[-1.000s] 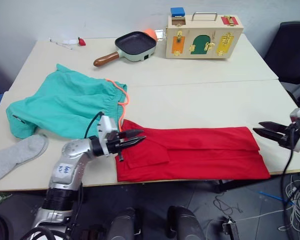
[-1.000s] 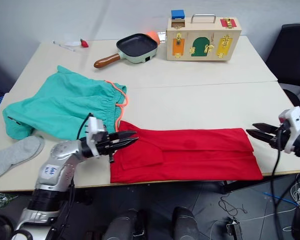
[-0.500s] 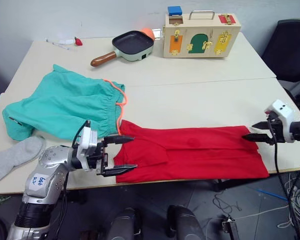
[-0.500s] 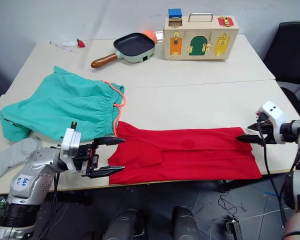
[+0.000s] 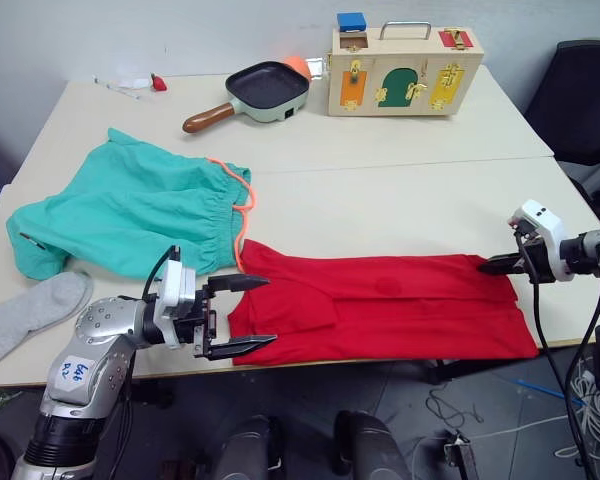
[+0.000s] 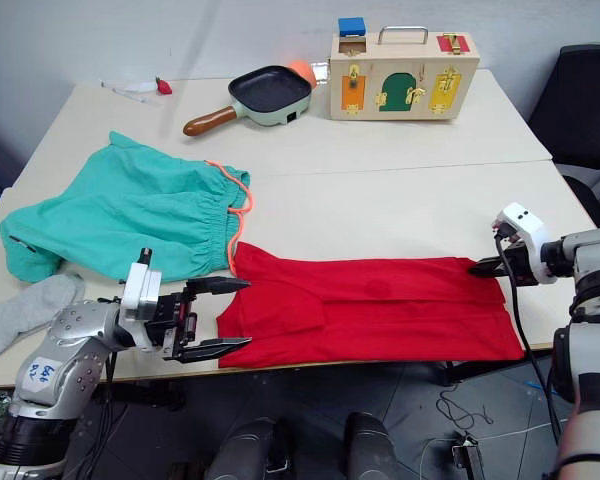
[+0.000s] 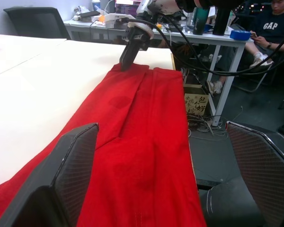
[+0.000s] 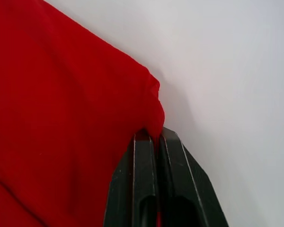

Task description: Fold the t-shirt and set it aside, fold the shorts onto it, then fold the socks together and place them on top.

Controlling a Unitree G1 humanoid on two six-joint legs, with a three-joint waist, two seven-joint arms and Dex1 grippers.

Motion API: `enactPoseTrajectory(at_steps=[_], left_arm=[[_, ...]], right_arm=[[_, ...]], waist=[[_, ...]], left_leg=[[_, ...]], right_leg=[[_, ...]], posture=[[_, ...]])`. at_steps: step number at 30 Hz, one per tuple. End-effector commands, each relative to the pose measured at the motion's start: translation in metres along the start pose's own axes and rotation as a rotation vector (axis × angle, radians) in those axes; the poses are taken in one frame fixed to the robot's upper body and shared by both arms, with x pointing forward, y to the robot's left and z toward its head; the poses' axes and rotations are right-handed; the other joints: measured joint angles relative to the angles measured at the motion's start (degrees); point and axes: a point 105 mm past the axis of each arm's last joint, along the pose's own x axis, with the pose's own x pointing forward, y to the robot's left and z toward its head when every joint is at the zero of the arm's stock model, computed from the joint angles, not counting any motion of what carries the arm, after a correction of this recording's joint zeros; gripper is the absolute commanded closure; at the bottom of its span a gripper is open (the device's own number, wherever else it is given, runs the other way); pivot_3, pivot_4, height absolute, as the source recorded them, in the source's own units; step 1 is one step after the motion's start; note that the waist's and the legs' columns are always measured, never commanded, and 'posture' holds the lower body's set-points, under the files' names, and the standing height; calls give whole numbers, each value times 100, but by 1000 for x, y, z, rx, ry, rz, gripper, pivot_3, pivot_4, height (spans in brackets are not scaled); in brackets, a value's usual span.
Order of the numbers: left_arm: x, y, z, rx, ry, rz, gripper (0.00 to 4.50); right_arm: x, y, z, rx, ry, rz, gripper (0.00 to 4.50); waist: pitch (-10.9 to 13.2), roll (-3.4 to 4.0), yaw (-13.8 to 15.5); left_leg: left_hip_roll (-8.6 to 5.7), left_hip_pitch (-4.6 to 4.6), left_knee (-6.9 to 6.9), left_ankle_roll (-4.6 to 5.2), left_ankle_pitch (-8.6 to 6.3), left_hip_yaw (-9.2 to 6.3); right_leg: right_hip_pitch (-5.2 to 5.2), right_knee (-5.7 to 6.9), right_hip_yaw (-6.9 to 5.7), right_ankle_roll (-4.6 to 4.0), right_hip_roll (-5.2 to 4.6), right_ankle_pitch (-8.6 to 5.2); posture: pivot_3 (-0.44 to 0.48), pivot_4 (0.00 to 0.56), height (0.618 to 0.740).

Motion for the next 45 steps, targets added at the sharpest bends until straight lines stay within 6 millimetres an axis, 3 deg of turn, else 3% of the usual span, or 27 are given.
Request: enactPoseTrajectory(at_steps=[1,5,11,16,19,23,25,33,37,41,45], left_arm=[[1,3,11,65,-15,11,0],[1,11,13,79,-28,49,0],[-1,26,12,114,-16,113,0],[-5,33,12,123,-2,141,0],[-8,36,11,121,14,150,0],[-8,36,12,83,-2,138,0],[-7,42,16,128,-17,147,0],[0,87,2,100,124,176,0],[13,99,-5,66,197,114,0],[34,112,-15,74,278,60,0],[47,126,-24,2,339,71,0]], right_arm=[[-4,-14,16,-107,-60,-133,4474],[-3,-29,41,-208,-153,-321,4474],[7,-33,70,-299,-226,-460,4474],[12,-27,86,-361,-272,-455,4474],[6,-24,88,-291,-323,-391,4474],[-9,-24,84,-229,-379,-342,3540],[-18,-29,83,-172,-428,-359,2796],[-72,-39,46,38,-454,-325,19],[-86,-32,15,298,-405,-285,19],[-76,-4,-20,609,-315,-230,19],[-56,24,-35,752,-273,-204,19]], waist=[[0,0,-3],[0,0,-11],[0,0,-30],[0,1,-25],[1,1,-17],[1,2,-10],[2,2,-2],[2,3,10],[2,3,11],[1,2,36],[0,0,28]], left_leg=[[0,0,0,0,0,0],[0,0,0,-1,1,5],[1,0,-1,2,8,8],[2,-1,-1,27,22,10],[1,-1,-1,30,24,11],[2,-1,-1,32,25,12],[2,-1,-1,33,25,12],[-1,-1,1,35,26,12],[1,-3,-1,36,27,14],[3,-3,6,35,26,4],[0,-9,10,35,19,3]], right_leg=[[0,0,0,0,0,0],[0,2,2,0,1,0],[-3,7,2,0,10,0],[-3,6,3,1,12,0],[-3,6,3,1,12,0],[-2,9,3,1,14,0],[-2,14,3,1,12,0],[-1,12,1,3,9,1],[-3,27,-1,3,10,2],[-3,13,-3,3,4,1],[-6,9,-3,6,-3,3]], posture=[[0,150,740],[0,150,740],[0,150,740],[0,150,740],[0,150,740],[0,150,740],[0,150,740],[0,150,740],[0,150,740],[0,150,740],[0,150,740]])
